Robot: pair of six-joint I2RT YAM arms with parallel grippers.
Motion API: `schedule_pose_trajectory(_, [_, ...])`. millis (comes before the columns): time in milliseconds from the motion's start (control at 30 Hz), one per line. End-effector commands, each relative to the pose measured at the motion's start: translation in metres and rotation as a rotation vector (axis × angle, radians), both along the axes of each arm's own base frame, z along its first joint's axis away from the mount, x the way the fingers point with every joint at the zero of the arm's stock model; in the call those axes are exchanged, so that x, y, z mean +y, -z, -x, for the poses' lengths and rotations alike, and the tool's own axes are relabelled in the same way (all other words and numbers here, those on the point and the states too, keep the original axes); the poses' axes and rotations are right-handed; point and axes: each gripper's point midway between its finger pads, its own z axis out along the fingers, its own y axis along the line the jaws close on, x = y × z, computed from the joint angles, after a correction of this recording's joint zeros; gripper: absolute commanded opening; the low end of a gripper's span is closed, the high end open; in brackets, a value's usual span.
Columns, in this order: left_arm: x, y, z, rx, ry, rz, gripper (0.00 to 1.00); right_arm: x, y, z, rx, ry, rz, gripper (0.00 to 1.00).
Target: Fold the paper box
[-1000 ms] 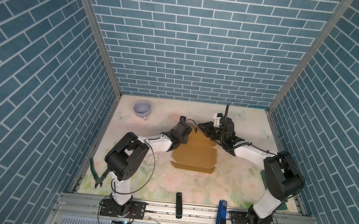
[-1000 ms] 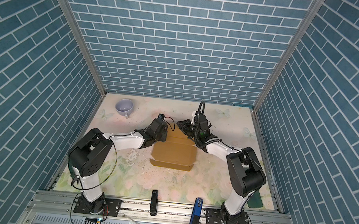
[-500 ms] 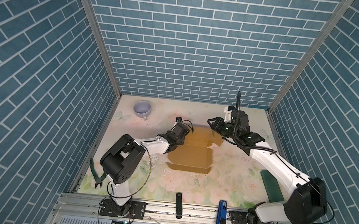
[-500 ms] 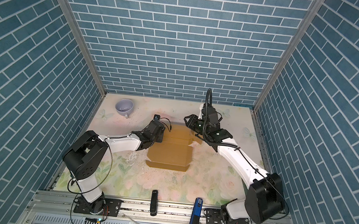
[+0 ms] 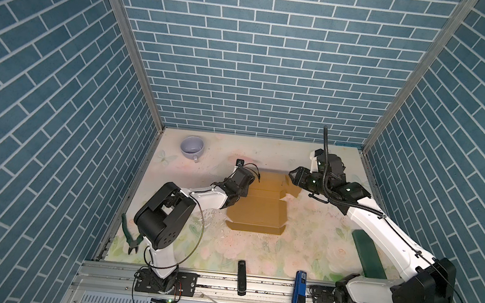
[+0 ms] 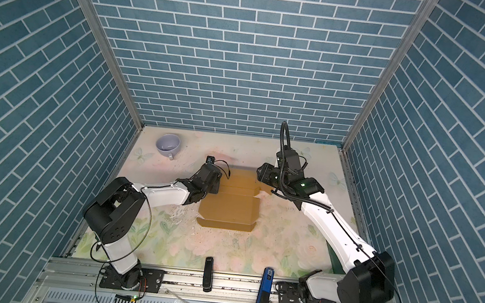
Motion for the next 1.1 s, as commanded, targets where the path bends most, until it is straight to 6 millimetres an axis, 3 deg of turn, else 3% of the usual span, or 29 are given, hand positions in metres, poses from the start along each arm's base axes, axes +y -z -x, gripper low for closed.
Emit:
schedule_pose_trajectory(0, [0.003, 0.006, 0.007, 0.034, 0.024, -0.020, 0.09, 0.003, 0.011, -0.008, 0.024, -0.044, 0.063, 0.55])
schedule_pose_trajectory(367, [0.001, 0.010, 0.010, 0.053, 0.038, -0.018, 0.08, 0.024, 0.034, -0.035, 0.058, -0.084, -0.002, 0.57])
schedule_pose_trajectory(1067, [0.000, 0.014, 0.013, 0.066, 0.021, 0.018, 0.07, 0.066, 0.050, -0.046, 0.118, -0.141, -0.247, 0.52])
